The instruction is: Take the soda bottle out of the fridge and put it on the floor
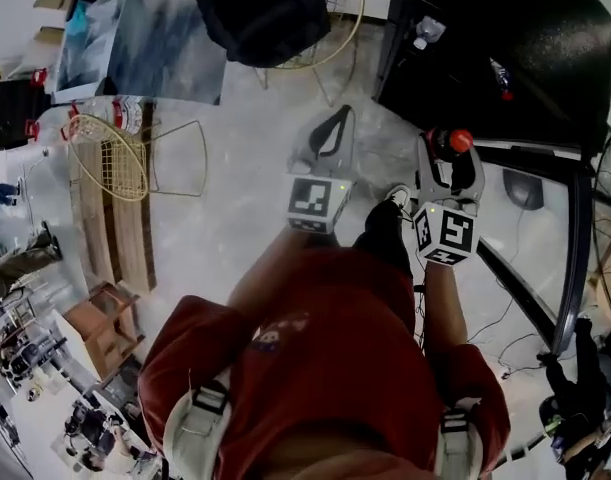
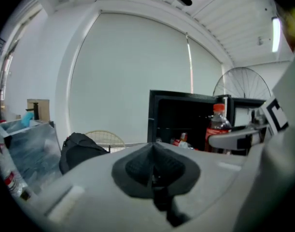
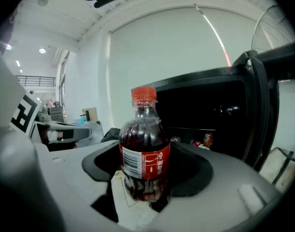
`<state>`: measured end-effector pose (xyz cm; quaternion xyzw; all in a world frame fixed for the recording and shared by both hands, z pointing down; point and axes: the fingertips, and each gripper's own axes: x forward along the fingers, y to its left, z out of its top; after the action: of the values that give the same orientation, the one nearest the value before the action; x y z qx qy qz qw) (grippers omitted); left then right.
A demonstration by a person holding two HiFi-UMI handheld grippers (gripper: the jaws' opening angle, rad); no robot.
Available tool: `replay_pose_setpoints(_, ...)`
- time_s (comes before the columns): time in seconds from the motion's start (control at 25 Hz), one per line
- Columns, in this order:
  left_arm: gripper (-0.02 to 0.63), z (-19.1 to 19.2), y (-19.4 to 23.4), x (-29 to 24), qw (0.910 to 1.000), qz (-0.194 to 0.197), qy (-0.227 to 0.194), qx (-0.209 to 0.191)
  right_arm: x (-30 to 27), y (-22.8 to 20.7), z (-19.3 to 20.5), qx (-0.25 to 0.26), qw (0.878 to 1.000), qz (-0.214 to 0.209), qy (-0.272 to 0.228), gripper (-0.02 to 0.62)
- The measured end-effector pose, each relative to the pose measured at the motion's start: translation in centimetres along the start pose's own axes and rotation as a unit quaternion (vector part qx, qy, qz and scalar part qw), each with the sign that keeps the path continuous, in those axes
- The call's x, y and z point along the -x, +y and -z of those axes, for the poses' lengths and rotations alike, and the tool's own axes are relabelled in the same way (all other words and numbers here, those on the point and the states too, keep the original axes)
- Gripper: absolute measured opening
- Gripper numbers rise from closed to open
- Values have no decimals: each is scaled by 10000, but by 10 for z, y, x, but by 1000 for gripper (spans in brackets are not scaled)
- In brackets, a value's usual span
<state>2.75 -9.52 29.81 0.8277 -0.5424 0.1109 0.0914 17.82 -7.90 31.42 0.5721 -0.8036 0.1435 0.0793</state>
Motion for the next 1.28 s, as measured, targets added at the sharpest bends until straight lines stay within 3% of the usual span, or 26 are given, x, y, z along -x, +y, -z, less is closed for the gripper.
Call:
replay_pose_setpoints(0.12,0,-19,12,29,9997,-201,-62,109,16,15,-25,-216,9997,-39,-83,301)
replay_pose_setpoints(0.24,0,-51,26,48,9985,-334,-431,-43,27,30,-54,-339,9990,-111,-271,301)
replay_pose_setpoints(0.56,0,-92,60,99,9916,-867,-939,-214,41,71,-89,-46,9961,-693,-540,301)
replay_pose_setpoints(1.28,0,-95,115,137,9829,-1585,-922,-175,5,133,-113,331,9862,-1508,-603,301)
